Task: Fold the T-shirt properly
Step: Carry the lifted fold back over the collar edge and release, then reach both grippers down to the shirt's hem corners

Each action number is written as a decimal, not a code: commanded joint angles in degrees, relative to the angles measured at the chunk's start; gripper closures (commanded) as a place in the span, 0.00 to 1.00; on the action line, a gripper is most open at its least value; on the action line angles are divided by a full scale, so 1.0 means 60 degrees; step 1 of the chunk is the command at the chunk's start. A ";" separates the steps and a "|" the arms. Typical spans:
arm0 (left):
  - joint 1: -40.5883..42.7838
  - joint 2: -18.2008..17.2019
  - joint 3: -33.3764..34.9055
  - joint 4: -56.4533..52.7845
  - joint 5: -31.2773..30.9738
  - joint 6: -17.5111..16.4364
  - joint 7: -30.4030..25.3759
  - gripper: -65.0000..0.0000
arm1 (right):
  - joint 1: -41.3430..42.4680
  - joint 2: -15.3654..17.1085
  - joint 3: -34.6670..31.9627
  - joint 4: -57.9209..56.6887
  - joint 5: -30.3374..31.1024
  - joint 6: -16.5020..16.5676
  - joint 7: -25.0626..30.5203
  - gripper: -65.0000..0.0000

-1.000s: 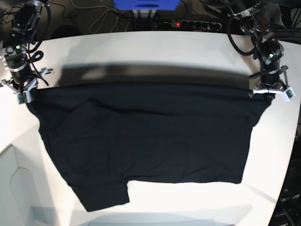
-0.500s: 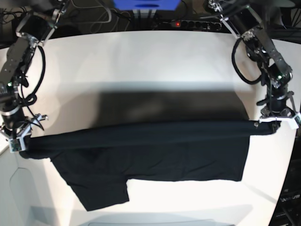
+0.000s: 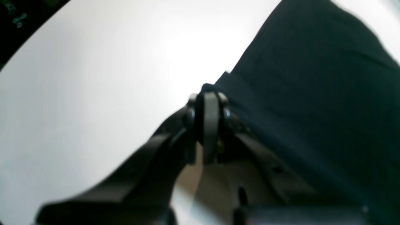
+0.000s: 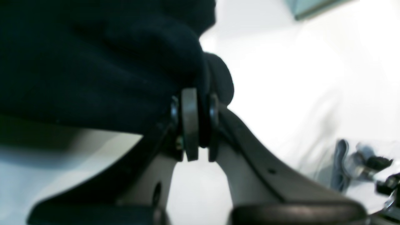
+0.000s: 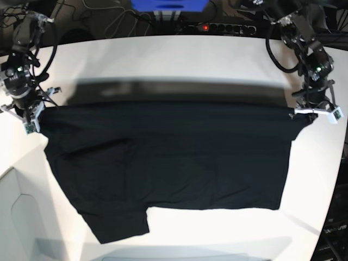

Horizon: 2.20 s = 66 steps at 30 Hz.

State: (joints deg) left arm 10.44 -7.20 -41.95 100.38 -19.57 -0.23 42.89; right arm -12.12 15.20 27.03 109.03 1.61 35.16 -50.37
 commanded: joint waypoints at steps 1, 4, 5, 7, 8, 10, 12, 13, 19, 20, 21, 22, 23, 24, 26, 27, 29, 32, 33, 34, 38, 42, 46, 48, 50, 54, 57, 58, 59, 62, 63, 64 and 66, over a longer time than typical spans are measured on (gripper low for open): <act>0.0099 -0.0023 -0.0063 0.0157 0.0061 0.0016 -0.0255 1.00 | -0.0068 0.0170 0.0206 0.0194 -0.0114 -0.0065 0.0095 1.00; 0.0568 0.0079 -0.0063 0.0157 0.0061 0.0016 -0.0255 1.00 | -0.0771 0.0155 0.0250 0.0194 -0.0114 -0.0065 0.0124 1.00; 0.0744 0.0109 -0.0063 0.0157 0.0061 0.0016 -0.0255 1.00 | -0.0991 0.0155 0.0221 0.0194 -0.0114 -0.0065 0.0124 1.00; 0.1140 0.0255 -0.0063 0.0157 0.0061 0.0002 -0.0270 1.00 | -0.1357 0.0155 0.0221 0.0194 -0.0114 -0.0065 0.0124 1.00; 0.1315 0.0343 -0.0063 0.0157 0.0061 0.0002 -0.0299 1.00 | -0.1533 0.0155 0.0236 0.0194 -0.0114 -0.0065 0.0138 1.00; 0.1652 0.0372 -0.0063 0.0157 0.0061 0.0002 -0.0314 1.00 | -0.1870 0.0155 0.0250 0.0194 -0.0114 -0.0065 0.0138 1.00; 0.1931 0.0431 -0.0063 0.0157 0.0061 0.0002 -0.0314 1.00 | -0.2134 0.0155 0.0250 0.0179 -0.0114 -0.0065 0.0138 1.00; 0.2019 0.0490 -0.0063 0.0157 0.0061 0.0002 -0.0314 1.00 | -0.2236 0.0155 0.0250 0.0179 -0.0114 -0.0065 0.0138 1.00; 0.2532 0.0548 -0.0063 0.0157 0.0061 0.0002 -0.0314 1.00 | -0.2867 0.0155 0.0265 0.0165 -0.0114 -0.0065 0.0138 1.00; 0.2546 0.0548 -0.0063 0.0157 0.0061 0.0002 -0.0314 1.00 | -0.2925 0.0140 0.0250 0.0150 -0.0114 -0.0065 0.0138 1.00; 0.2605 0.0548 -0.0063 0.0157 0.0061 0.0002 -0.0314 1.00 | -0.2940 0.0082 0.0250 0.0150 -0.0099 -0.0065 0.0138 1.00; 0.2678 0.0548 -0.0063 0.0157 0.0061 0.0002 -0.0314 1.00 | -0.2925 0.0009 0.0265 0.0150 -0.0114 -0.0065 0.0138 1.00; 0.2722 0.0548 -0.0063 0.0157 0.0061 0.0002 -0.0314 1.00 | -0.2925 -0.0021 0.0265 0.0150 -0.0114 -0.0065 0.0138 1.00; 0.2766 0.0548 -0.0063 0.0157 0.0061 0.0002 -0.0314 1.00 | -0.2925 -0.0021 0.0265 0.0150 -0.0114 -0.0065 0.0138 1.00; 0.2839 0.0548 -0.0063 0.0142 0.0061 0.0002 -0.0314 1.00 | -0.2925 -0.0035 0.0265 0.0150 -0.0114 -0.0065 0.0138 1.00; 0.2898 0.0548 -0.0063 0.0142 0.0061 0.0002 -0.0314 1.00 | -0.2925 -0.0050 0.0265 0.0150 -0.0129 -0.0065 0.0138 0.97; 0.2971 0.0578 -0.0063 0.0142 0.0061 0.0002 -0.0314 1.00 | -0.2925 -0.0050 0.0265 0.0150 -0.0129 -0.0065 0.0138 0.89; 0.2986 0.0739 -0.0063 0.0127 0.0075 0.0002 -0.0314 1.00 | -0.2925 -0.0050 0.0265 0.0150 -0.0129 -0.0065 0.0138 0.83; 0.2986 0.0739 -0.0063 0.0127 0.0075 0.0002 -0.0314 1.00 | -0.2925 -0.0050 0.0265 0.0150 -0.0129 -0.0065 0.0138 0.83; 0.2971 0.0739 -0.0063 0.0127 0.0075 0.0002 -0.0314 1.00 | -0.2925 -0.0050 0.0265 0.0150 -0.0129 -0.0065 0.0109 0.83; 0.2942 0.0724 -0.0063 0.0054 0.0090 0.0002 -0.0285 1.00 | -0.2954 -0.0050 0.0294 0.0150 -0.0129 -0.0065 0.0051 0.83; 0.2927 0.0636 -0.0063 -0.0356 0.0149 0.0002 -0.0255 0.99 | -0.3057 -0.0182 0.0690 0.0150 -0.0129 -0.0065 0.0109 0.83; 0.2942 0.0387 -0.0004 -0.0400 0.0075 -0.0013 -0.0241 0.99 | -0.3042 -0.0490 0.1408 0.0194 -0.0129 -0.0065 0.0124 0.77; 0.2942 0.0402 -0.0019 -0.0400 0.0075 -0.0013 -0.0241 0.99 | -0.3042 -0.0504 0.1422 0.0194 -0.0129 -0.0065 0.0124 0.71; 0.2927 0.0402 -0.0048 -0.0371 0.0075 -0.0013 -0.0241 0.99 | -0.3042 -0.0490 0.1408 0.0179 -0.0129 -0.0065 0.0124 0.65; 0.2942 0.0416 -0.0033 -0.0283 0.0061 -0.0013 -0.0241 0.99 | -0.2749 -0.0490 0.1408 0.0194 -0.0129 -0.0065 0.0124 0.53; 0.2942 0.0446 -0.0019 -0.0253 0.0061 -0.0013 -0.0241 0.99 | -0.2603 -0.0475 0.1393 0.0194 -0.0129 -0.0065 0.0124 0.46; 0.2942 0.0446 -0.0004 -0.0195 0.0061 -0.0013 -0.0241 0.99 | -0.2471 -0.0460 0.1393 0.0194 -0.0129 -0.0065 0.0124 0.46; 0.2942 0.0446 -0.0004 -0.0151 0.0061 -0.0013 -0.0241 0.99 | -0.2368 -0.0460 0.1393 0.0194 -0.0129 -0.0065 0.0124 0.46; 0.2957 0.0460 -0.0019 0.0113 0.0061 -0.0013 -0.0241 0.99 | -0.2149 -0.0431 0.1393 0.0194 -0.0129 -0.0065 0.0095 0.46; 0.2957 0.0460 -0.0019 0.0215 0.0061 -0.0013 -0.0241 0.98 | -0.2090 -0.0431 0.1422 0.0194 -0.0129 -0.0065 0.0109 0.46; 0.2957 0.0475 -0.0019 0.0274 0.0061 -0.0013 -0.0226 0.94 | -0.2017 -0.0431 0.1422 0.0194 -0.0129 -0.0065 0.0109 0.46; 0.2957 0.0475 -0.0033 0.0318 0.0061 0.0060 -0.0211 0.78 | -0.1929 -0.0431 0.1422 0.0194 -0.0129 -0.0065 0.0109 0.46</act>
State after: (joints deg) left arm 27.75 -3.81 -41.80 101.34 -19.20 -0.30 42.19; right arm -23.81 11.73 35.11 109.16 0.62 35.16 -50.41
